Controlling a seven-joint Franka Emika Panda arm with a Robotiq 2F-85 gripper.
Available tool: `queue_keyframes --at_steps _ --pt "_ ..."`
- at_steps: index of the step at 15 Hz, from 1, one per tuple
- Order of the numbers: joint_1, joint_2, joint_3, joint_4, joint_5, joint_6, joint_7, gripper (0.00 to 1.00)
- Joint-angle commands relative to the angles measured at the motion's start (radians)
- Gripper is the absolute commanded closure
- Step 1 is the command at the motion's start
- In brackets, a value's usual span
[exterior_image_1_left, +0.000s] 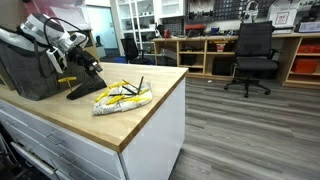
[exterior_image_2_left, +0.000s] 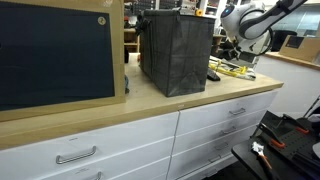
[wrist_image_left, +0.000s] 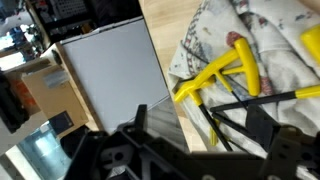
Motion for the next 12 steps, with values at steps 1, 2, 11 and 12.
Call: queue_keyframes --at_steps 1,2,11,12 --pt "-0.007 -0.087 0.019 -0.019 0.215 0.024 -0.082 0.00" --pt "-0.005 -0.105 0.019 -0.016 0.271 0.021 -0.100 0.00" --pt "0.002 -0.227 0.016 0.007 0.696 0.019 -0.176 0.00" --pt "0.003 -0.230 0.018 0.008 0.732 0.020 -0.179 0.00"
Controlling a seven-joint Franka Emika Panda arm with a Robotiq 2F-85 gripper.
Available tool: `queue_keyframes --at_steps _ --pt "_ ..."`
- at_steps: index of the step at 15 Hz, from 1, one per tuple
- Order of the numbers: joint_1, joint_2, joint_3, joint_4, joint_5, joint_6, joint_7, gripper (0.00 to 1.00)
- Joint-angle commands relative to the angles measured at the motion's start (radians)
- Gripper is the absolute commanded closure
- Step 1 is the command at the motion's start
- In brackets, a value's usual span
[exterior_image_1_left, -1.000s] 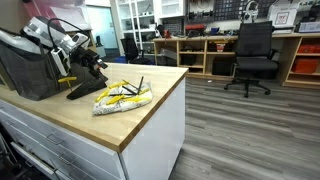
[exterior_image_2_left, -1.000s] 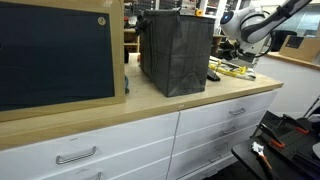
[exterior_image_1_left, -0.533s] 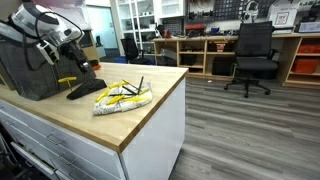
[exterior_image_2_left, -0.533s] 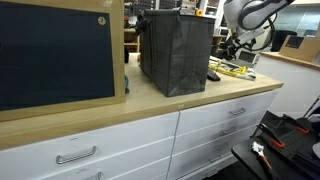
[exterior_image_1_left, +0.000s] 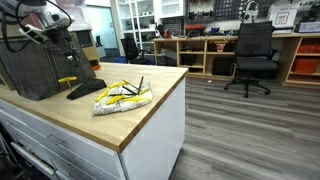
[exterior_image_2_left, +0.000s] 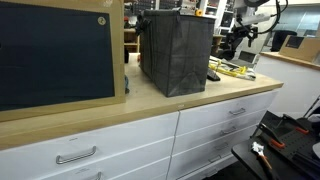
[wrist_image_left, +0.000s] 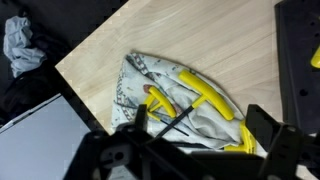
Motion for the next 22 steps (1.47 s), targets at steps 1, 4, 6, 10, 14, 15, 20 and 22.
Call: queue_keyframes --at_steps 1,4,6,10,14,15,20,22 --pt "0.002 -0.025 0.005 -0.001 0.121 0.019 -0.015 0.00" --pt "0.009 -0.020 0.010 0.000 0.210 0.048 -0.010 0.00" --pt "0.013 -0.017 0.017 -0.003 0.261 0.074 -0.013 0.00" --pt "0.020 -0.006 0.031 -0.008 0.321 0.112 -0.033 0.00" --pt "0.022 0.013 0.029 -0.015 0.369 0.130 -0.088 0.00" --pt "0.022 0.018 0.028 -0.018 0.378 0.135 -0.104 0.00" --pt "0.017 0.058 0.024 -0.029 0.461 0.143 -0.198 0.00" --pt "0.019 0.072 0.022 -0.033 0.480 0.141 -0.223 0.00"
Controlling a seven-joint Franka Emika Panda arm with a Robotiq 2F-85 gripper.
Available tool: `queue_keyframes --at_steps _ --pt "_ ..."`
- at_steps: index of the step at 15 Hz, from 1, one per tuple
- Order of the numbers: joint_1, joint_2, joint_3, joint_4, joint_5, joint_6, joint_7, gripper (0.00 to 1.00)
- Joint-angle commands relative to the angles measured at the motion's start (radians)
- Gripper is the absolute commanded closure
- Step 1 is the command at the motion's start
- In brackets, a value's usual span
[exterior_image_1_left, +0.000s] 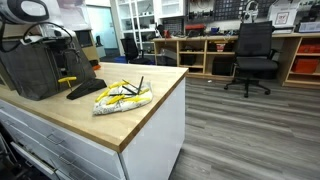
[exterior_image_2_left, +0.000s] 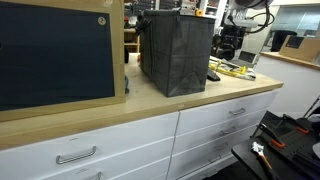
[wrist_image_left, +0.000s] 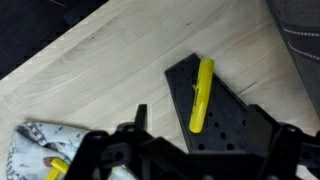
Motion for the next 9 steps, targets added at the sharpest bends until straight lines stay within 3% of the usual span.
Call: queue_keyframes --at_steps 1,5,6,7,9 --pt "0.000 0.016 -0.007 -0.017 0.048 0.023 -0.062 0.00" --pt "0.001 0.033 -0.012 -0.019 0.045 0.026 -0.083 0.00" --pt "0.002 0.035 -0.012 -0.022 0.038 0.030 -0.088 0.25" --pt "0.003 0.037 -0.013 -0.023 0.035 0.034 -0.097 0.28" --pt "0.007 0.040 -0.011 -0.026 0.033 0.044 -0.102 0.44"
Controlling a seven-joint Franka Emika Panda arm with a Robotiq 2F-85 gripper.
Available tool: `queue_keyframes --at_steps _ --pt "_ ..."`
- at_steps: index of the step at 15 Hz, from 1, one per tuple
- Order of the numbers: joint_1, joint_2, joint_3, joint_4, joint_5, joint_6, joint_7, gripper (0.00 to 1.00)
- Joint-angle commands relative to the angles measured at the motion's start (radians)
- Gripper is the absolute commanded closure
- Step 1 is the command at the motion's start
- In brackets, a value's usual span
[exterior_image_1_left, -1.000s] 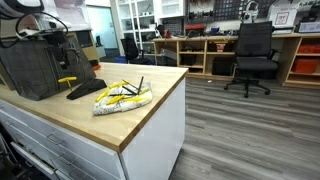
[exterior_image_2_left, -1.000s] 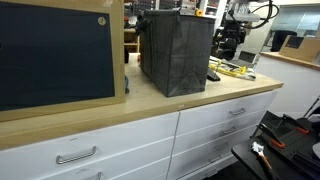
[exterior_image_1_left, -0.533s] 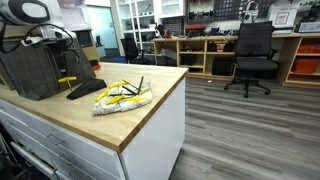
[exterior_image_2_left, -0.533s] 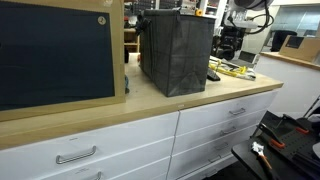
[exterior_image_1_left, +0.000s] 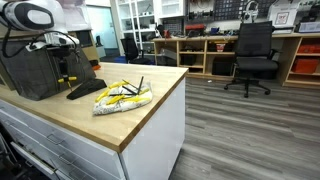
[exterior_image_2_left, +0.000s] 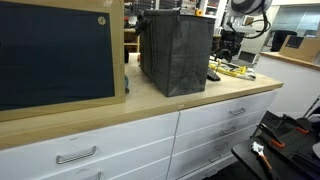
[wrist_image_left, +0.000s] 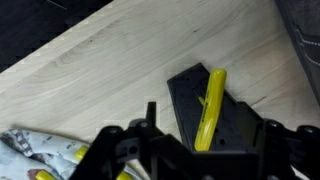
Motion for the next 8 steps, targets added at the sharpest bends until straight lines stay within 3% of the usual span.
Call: queue_keyframes --at_steps 1,8 --pt "0.008 -0.009 -0.004 -0.022 0.010 0.040 -0.043 0.50" --pt "0.030 -0.019 0.002 -0.028 -0.027 0.065 -0.065 0.99"
